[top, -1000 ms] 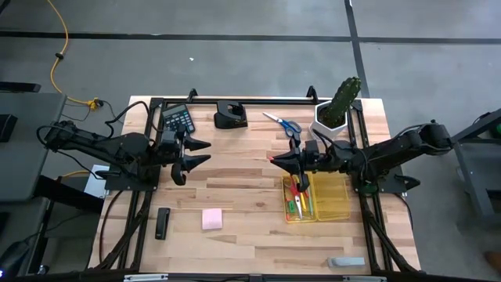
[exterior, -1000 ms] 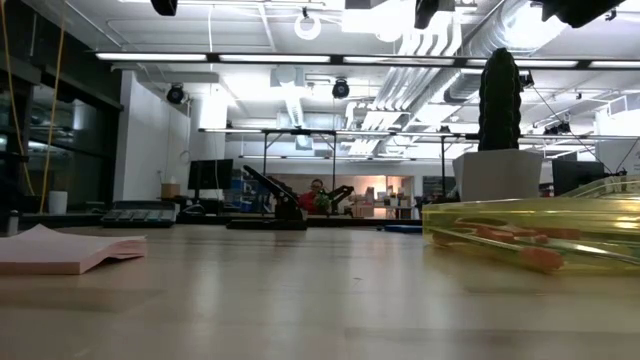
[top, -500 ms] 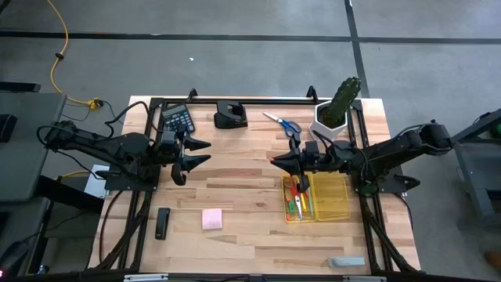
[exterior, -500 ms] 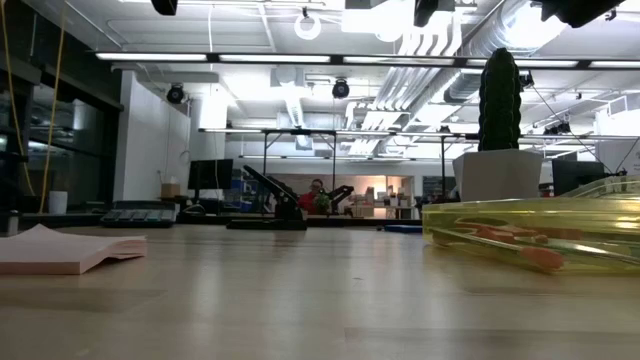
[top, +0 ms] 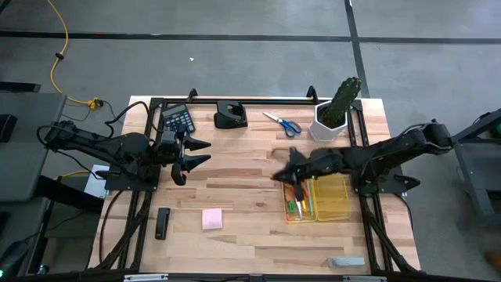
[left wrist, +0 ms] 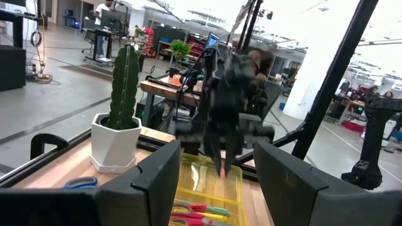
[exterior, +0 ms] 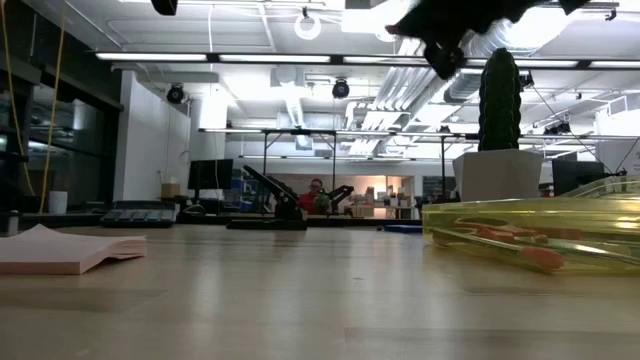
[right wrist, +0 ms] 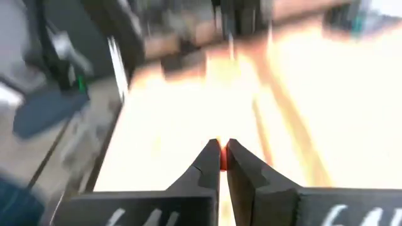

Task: Pack school essentials
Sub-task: Put the orange eraser cap into the yellow box

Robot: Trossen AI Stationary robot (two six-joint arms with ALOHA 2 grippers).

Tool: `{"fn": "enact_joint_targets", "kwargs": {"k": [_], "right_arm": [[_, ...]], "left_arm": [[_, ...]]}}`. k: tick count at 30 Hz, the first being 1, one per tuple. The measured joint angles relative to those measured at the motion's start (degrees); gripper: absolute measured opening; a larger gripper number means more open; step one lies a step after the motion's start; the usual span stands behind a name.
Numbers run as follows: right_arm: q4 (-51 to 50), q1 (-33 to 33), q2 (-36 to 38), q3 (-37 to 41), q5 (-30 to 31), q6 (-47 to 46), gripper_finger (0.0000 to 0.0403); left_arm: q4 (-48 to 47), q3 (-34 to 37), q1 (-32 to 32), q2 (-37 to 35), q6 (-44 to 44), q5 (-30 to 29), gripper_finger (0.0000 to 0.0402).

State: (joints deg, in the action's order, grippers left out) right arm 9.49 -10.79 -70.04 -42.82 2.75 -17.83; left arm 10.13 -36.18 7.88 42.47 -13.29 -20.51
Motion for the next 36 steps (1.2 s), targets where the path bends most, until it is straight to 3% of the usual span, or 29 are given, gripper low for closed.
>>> {"fn": "enact_joint_targets", "kwargs": {"k": [5,9,18,30,36], "right_arm": [[-19.9,-4.7,-0.2,0.1,-1.3,-12.7,0.0000],[-29.5,-8.7,-1.1,2.4,-1.3,-24.0,0.0000],[-26.3,-11.1,-5.5,7.3,8.4,-41.4,0.0000],[-20.0,-10.2,-13.6,7.3,7.8,-48.5,0.0005],[-19.6,-10.2,-13.2,7.3,10.1,-53.7,0.0049]], "left_arm": [[0.0,0.0,0.0,0.0,0.0,0.0,0.0191],[0.0,0.0,0.0,0.0,0.0,0.0,0.0191],[0.0,0.0,0.0,0.0,0.0,0.0,0.0191],[0.0,0.0,0.0,0.0,0.0,0.0,0.0191],[0.0,0.0,0.0,0.0,0.0,0.0,0.0191]]}}
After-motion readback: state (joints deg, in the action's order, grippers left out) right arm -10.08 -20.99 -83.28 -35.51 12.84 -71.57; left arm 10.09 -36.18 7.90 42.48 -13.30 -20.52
